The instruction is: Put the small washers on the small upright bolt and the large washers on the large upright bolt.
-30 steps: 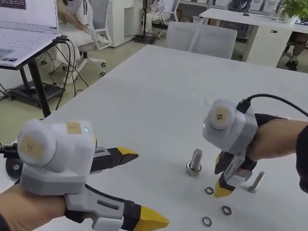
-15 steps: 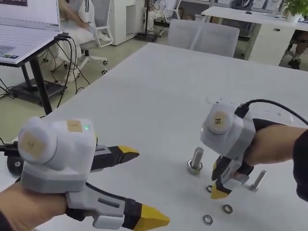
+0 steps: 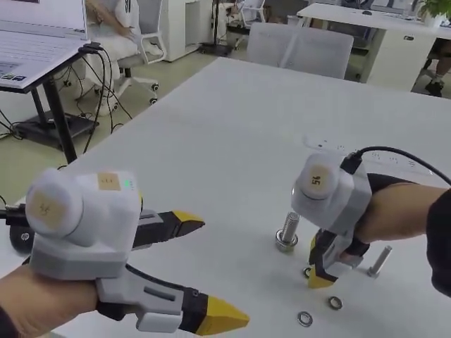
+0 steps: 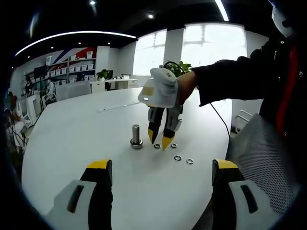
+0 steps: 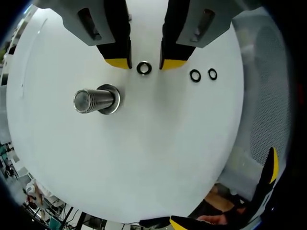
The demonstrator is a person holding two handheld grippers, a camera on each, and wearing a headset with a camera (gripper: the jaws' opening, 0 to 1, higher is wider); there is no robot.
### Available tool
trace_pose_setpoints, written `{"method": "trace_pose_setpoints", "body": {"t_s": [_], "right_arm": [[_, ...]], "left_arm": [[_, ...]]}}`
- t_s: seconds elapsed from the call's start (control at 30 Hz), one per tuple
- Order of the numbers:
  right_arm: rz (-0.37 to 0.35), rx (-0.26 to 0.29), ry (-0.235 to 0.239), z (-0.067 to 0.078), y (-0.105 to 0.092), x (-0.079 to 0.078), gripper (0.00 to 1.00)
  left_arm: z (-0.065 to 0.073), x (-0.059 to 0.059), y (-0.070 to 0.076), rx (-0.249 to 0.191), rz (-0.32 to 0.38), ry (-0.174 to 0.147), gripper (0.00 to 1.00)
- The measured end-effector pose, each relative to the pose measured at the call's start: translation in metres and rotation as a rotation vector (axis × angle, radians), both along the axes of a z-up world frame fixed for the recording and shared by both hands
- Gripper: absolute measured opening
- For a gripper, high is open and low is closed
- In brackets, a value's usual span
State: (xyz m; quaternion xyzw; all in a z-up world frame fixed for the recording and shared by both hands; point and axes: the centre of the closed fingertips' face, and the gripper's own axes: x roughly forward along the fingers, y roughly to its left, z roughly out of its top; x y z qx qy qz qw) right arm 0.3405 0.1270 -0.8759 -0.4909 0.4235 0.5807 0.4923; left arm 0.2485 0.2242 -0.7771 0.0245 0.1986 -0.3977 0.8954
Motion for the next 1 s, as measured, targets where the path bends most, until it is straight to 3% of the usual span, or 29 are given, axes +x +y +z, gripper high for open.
{"method": "trace_pose_setpoints", "body": {"t_s": [1.0], "right_arm": [[0.032,-0.005,-0.022,0.0004,-0.0001,-0.0032,0.17]], "left_arm": [[-0.0002,-0.0038,-0.0004,-0.001,-0.004,0.001,0.85]]}}
